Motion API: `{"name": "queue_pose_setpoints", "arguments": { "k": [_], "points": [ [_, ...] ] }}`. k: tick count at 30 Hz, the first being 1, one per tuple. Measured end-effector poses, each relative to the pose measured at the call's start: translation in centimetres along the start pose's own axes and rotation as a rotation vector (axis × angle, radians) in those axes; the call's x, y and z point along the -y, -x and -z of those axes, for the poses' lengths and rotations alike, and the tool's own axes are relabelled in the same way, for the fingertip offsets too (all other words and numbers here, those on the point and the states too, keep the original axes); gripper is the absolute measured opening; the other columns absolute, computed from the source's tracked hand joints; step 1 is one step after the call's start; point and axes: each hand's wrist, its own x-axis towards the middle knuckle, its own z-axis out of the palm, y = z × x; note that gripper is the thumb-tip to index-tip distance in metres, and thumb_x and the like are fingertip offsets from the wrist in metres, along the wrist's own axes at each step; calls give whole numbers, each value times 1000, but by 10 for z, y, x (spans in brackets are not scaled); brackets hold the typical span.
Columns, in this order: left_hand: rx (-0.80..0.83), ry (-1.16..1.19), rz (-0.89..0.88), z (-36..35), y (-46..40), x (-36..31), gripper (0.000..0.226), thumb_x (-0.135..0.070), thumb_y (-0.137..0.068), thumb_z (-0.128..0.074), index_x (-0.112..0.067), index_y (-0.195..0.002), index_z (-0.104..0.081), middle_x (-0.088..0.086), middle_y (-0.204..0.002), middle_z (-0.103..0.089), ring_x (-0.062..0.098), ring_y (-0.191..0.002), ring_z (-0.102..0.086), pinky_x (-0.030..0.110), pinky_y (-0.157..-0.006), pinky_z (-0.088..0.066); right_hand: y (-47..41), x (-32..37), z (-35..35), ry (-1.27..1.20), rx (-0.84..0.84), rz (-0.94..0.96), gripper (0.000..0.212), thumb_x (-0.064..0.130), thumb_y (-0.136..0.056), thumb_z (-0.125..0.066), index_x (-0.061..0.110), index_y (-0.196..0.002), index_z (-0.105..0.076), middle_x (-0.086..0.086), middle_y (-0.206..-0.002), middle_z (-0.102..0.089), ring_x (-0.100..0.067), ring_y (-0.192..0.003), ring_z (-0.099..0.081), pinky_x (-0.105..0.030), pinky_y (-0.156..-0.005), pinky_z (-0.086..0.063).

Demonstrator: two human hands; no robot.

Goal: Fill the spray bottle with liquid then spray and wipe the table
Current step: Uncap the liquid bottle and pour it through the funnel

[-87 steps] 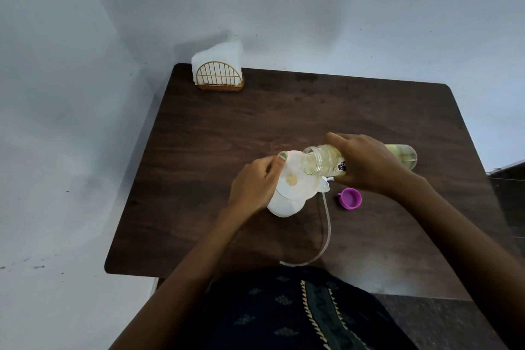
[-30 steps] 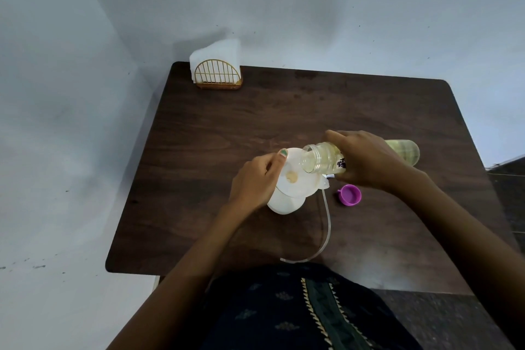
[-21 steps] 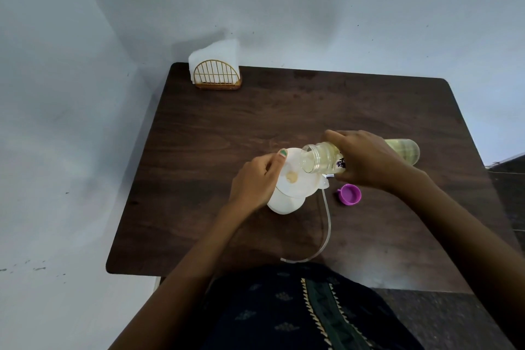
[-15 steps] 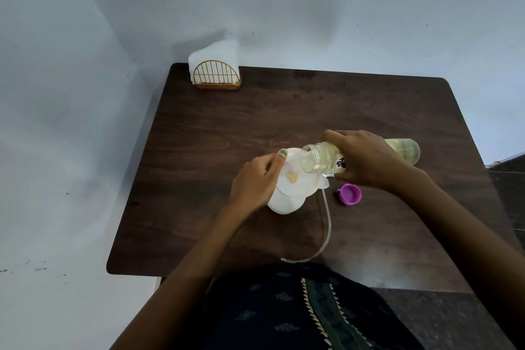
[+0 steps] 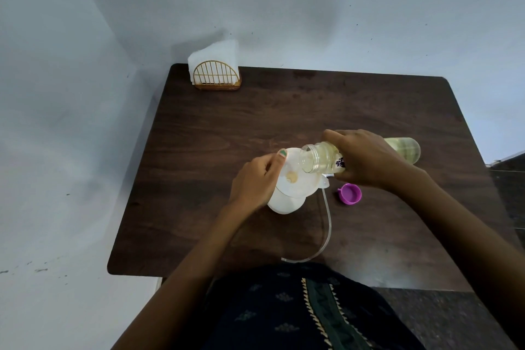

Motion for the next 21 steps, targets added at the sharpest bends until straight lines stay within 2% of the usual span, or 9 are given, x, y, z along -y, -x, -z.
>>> {"name": "queue_pose_setpoints", "arguments": {
  "k": [3, 7, 14, 21],
  "points": [
    [1, 5, -1, 0, 0, 1, 47, -55, -98, -32, -24, -83, -64, -6, -66, -60, 18, -71, -62, 34, -63, -44, 0, 0, 0, 12, 0, 3, 42, 21, -71, -75, 15, -105, -52, -3, -87, -65, -25, -76, -61, -30, -59, -40],
    [-10, 12, -13, 0, 1, 1, 48, -55, -97, -32, -23, -75, -61, -6, -63, -58, 18, -68, -61, 34, -61, -42, 0, 0, 0, 25, 0, 9, 41, 21, -71, -74, 15, -105, -52, -3, -86, -65, -25, -75, -61, -28, -57, -36],
    [-11, 11, -17, 1, 0, 0, 45, -54, -98, -32, -29, -70, -57, -7, -61, -57, 15, -65, -59, 32, -60, -41, -1, -1, -2, 10, 2, 5, 42, 24, -69, -76, 17, -102, -51, -2, -85, -65, -24, -74, -62, -36, -60, -50],
    [5, 4, -13, 1, 1, -1, 43, -53, -98, -32, -29, -76, -59, -7, -64, -57, 14, -67, -58, 29, -60, -40, -2, -2, -2, 11, 2, 7, 43, 23, -68, -76, 18, -103, -52, -1, -85, -65, -23, -74, -62, -38, -61, -52]
  ]
}}
